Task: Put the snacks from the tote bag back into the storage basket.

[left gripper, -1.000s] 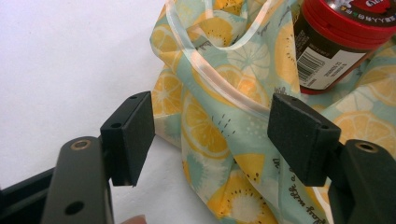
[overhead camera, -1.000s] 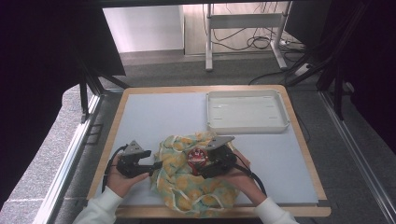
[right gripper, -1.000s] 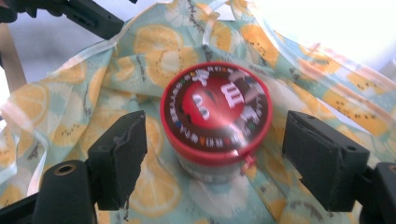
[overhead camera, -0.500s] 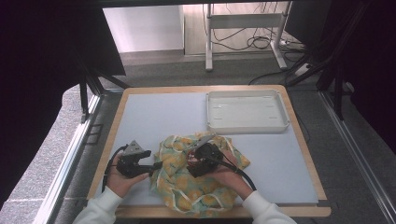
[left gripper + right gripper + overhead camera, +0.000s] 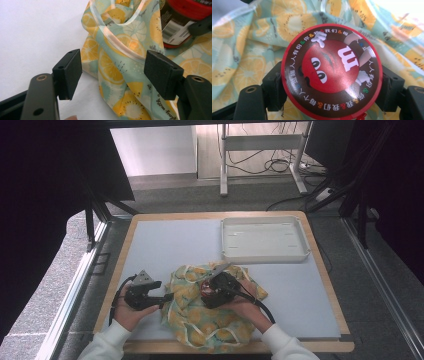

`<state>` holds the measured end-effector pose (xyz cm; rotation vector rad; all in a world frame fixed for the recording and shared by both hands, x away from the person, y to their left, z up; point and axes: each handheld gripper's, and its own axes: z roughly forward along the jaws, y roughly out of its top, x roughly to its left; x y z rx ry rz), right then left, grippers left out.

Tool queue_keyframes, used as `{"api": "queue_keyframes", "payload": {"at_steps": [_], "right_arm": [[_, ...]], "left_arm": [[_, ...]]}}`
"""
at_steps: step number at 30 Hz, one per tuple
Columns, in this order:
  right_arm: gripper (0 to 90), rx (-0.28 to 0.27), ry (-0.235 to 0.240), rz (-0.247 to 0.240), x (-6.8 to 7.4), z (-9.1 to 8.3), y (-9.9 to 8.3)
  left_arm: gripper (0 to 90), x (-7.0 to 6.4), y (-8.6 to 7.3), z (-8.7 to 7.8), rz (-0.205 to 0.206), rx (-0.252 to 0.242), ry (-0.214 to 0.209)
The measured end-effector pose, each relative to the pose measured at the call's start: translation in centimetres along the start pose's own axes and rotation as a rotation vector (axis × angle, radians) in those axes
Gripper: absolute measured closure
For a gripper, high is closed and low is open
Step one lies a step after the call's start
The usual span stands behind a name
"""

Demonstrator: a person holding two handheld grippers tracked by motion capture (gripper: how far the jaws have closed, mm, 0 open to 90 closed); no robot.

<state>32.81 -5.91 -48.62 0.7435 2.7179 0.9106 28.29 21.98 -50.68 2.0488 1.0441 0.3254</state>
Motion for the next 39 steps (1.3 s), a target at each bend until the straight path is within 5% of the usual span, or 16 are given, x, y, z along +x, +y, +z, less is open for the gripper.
{"api": "queue_keyframes", "payload": {"at_steps": [15, 39], "right_arm": [[25.6, -0.099, 0.022, -0.007, -0.3, -3.5, 0.9], [25.6, -0.153, 0.008, -0.031, -0.7, -6.8, 2.7]], "left_arm": [[31.2, -0.1, 0.0, 0.1, 0.0, 0.003, -0.001], [31.2, -0.3, 0.1, 0.1, 0.009, 0.004, -0.01]]}}
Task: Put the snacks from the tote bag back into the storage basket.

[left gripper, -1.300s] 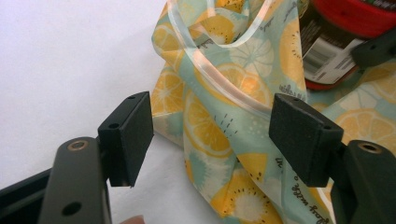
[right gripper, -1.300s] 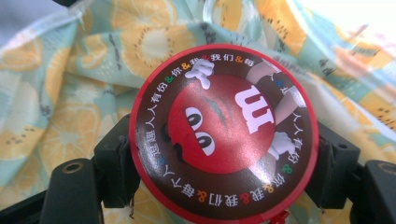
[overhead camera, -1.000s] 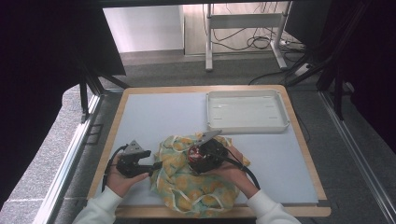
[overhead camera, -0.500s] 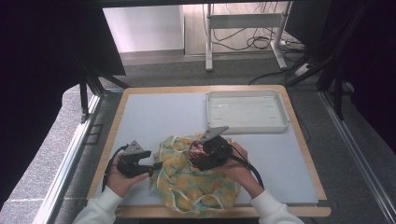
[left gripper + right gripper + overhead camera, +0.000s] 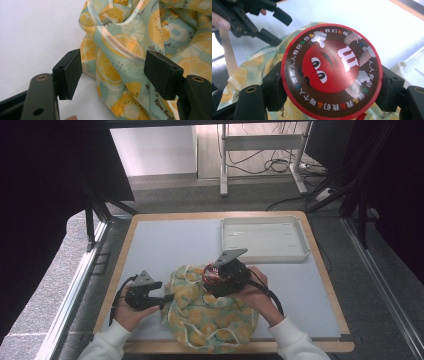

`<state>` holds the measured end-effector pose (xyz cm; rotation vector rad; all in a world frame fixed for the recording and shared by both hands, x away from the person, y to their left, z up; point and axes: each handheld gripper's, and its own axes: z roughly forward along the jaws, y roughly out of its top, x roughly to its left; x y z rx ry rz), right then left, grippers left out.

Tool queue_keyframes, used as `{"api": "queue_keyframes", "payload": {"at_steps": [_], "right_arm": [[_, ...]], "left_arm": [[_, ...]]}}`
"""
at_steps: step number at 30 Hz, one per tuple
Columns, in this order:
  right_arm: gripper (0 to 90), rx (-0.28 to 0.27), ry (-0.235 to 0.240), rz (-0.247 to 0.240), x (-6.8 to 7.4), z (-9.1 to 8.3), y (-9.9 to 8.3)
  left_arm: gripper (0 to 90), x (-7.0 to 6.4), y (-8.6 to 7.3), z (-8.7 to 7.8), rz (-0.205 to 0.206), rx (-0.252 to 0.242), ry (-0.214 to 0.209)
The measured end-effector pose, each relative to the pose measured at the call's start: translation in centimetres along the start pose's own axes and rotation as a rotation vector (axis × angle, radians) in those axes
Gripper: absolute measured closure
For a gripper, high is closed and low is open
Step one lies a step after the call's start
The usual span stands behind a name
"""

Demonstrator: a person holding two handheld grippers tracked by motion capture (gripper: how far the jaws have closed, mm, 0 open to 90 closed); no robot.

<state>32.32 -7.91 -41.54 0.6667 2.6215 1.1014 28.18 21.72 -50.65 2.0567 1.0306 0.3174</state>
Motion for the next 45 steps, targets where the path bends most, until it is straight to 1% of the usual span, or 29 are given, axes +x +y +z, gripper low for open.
{"api": "queue_keyframes", "payload": {"at_steps": [5, 8, 12, 20, 22, 23, 24, 35, 41, 45], "right_arm": [[25.6, -0.014, -0.01, -0.006, -0.2, -1.0, 1.1], [25.6, -0.019, -0.017, -0.001, -0.4, -1.4, 1.5], [25.6, -0.033, -0.029, -0.004, -0.8, -1.9, 2.1], [25.6, -0.046, -0.049, 0.015, -2.1, -2.3, 2.8], [25.6, -0.044, -0.056, 0.017, -2.5, -2.4, 2.8], [25.6, -0.043, -0.058, 0.027, -2.7, -2.4, 2.9], [25.6, -0.044, -0.062, 0.026, -3.0, -2.5, 2.9], [25.6, -0.032, -0.106, 0.08, -5.6, -2.4, 3.0], [25.6, -0.025, -0.13, 0.1, -6.9, -2.1, 3.4], [25.6, -0.021, -0.145, 0.117, -8.2, -1.7, 3.5]], "left_arm": [[31.2, -0.1, 0.0, -0.1, 0.002, -0.004, -0.008], [31.2, -0.1, 0.0, -0.2, 0.001, -0.004, -0.011], [31.2, -0.1, 0.0, -0.1, 0.006, -0.003, -0.009], [31.2, -0.1, 0.0, -0.1, 0.005, 0.001, -0.007], [31.2, -0.1, 0.0, 0.0, 0.007, 0.0, -0.005], [31.2, -0.1, 0.0, 0.0, 0.008, 0.001, -0.006], [31.2, -0.1, 0.0, 0.0, 0.007, 0.001, -0.006], [31.2, 0.0, 0.0, 0.0, 0.01, 0.005, -0.007], [31.1, 0.0, 0.0, 0.0, 0.014, 0.01, -0.008], [31.1, 0.0, 0.0, 0.0, 0.014, 0.01, -0.008]]}}
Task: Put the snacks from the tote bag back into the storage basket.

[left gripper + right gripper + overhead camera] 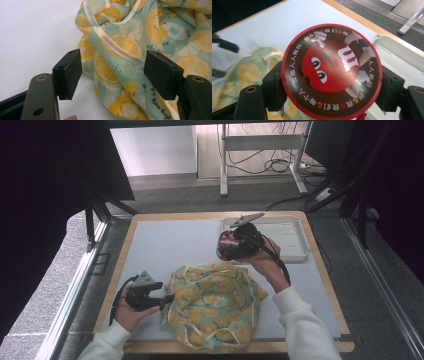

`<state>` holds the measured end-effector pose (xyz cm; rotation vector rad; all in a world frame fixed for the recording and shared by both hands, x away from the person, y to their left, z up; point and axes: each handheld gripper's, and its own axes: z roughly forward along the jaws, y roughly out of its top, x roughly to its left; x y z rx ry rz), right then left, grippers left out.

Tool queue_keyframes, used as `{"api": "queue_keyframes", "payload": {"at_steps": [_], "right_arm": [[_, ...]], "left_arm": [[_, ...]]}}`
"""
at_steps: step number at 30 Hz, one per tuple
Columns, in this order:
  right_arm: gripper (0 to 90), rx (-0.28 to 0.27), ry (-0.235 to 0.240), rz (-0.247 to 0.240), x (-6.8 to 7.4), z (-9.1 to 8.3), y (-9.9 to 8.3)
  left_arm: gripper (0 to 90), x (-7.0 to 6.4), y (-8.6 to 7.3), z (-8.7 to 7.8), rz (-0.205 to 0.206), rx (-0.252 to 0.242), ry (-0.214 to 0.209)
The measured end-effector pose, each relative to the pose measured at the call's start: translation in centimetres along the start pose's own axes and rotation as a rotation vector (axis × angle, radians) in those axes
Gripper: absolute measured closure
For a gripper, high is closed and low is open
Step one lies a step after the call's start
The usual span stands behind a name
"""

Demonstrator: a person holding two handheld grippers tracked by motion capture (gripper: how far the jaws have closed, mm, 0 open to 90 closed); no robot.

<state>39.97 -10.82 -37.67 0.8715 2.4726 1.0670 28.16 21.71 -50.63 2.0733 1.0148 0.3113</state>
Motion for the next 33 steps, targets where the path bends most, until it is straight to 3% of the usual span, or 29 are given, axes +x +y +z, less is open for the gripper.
{"api": "queue_keyframes", "payload": {"at_steps": [16, 28, 33], "right_arm": [[25.6, 0.055, -0.07, 0.078, -5.0, 4.2, 0.4], [25.5, 0.078, -0.115, 0.141, -7.8, 6.9, -0.6], [25.5, 0.094, -0.123, 0.155, -8.2, 7.6, -1.0]], "left_arm": [[31.1, 0.1, -0.1, 0.1, -0.001, 0.005, 0.003], [31.2, 0.1, -0.1, 0.3, 0.001, 0.005, -0.001], [31.3, 0.1, -0.1, 0.3, 0.0, 0.007, -0.005]]}}
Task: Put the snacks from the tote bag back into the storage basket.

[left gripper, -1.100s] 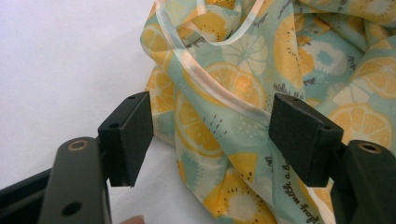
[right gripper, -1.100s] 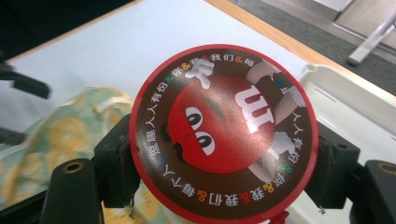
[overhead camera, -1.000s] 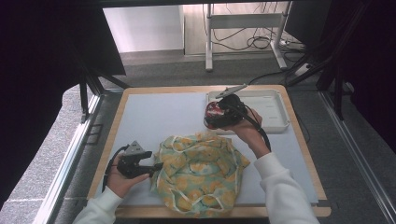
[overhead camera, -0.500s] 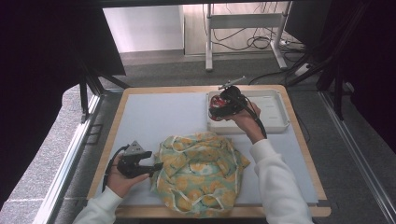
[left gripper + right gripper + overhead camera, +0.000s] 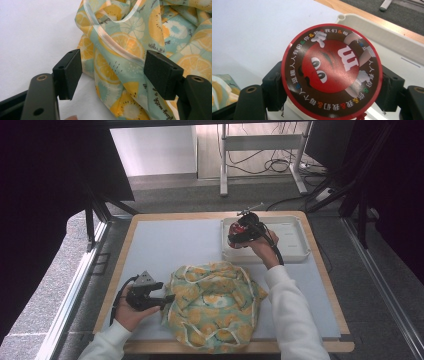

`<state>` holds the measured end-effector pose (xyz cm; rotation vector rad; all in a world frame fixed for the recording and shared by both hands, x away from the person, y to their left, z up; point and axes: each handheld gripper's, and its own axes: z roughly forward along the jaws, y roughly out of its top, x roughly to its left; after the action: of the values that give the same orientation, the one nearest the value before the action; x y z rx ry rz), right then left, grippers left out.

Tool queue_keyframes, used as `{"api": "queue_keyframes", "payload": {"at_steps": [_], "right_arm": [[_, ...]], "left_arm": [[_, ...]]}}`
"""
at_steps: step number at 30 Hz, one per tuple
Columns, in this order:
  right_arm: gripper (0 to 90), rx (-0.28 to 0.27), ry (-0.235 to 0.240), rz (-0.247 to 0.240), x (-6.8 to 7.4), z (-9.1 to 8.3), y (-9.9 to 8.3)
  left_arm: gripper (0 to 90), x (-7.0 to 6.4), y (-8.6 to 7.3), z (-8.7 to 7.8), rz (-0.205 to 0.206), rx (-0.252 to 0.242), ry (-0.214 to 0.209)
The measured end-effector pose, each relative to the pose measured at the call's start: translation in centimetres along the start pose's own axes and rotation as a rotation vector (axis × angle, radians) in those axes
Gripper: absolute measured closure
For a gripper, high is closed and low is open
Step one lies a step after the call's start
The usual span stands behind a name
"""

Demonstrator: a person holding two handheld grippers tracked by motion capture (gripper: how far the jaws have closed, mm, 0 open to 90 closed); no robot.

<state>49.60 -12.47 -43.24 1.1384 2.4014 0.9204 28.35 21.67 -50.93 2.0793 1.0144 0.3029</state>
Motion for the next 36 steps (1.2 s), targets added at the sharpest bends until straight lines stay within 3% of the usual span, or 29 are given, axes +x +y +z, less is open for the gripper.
{"api": "queue_keyframes", "payload": {"at_steps": [10, 28, 36], "right_arm": [[25.5, 0.027, 0.003, -0.003, 0.4, 1.8, -0.6], [25.1, 0.102, -0.04, 0.002, 0.3, 4.5, -2.5], [15.6, 0.032, -0.035, 0.043, 0.6, 3.4, -2.1]], "left_arm": [[31.2, 0.0, 0.0, -0.1, -0.001, -0.006, 0.0], [31.2, 0.1, 0.0, -0.2, 0.001, -0.007, 0.001], [31.2, 0.0, 0.0, -0.2, 0.002, -0.011, 0.001]]}}
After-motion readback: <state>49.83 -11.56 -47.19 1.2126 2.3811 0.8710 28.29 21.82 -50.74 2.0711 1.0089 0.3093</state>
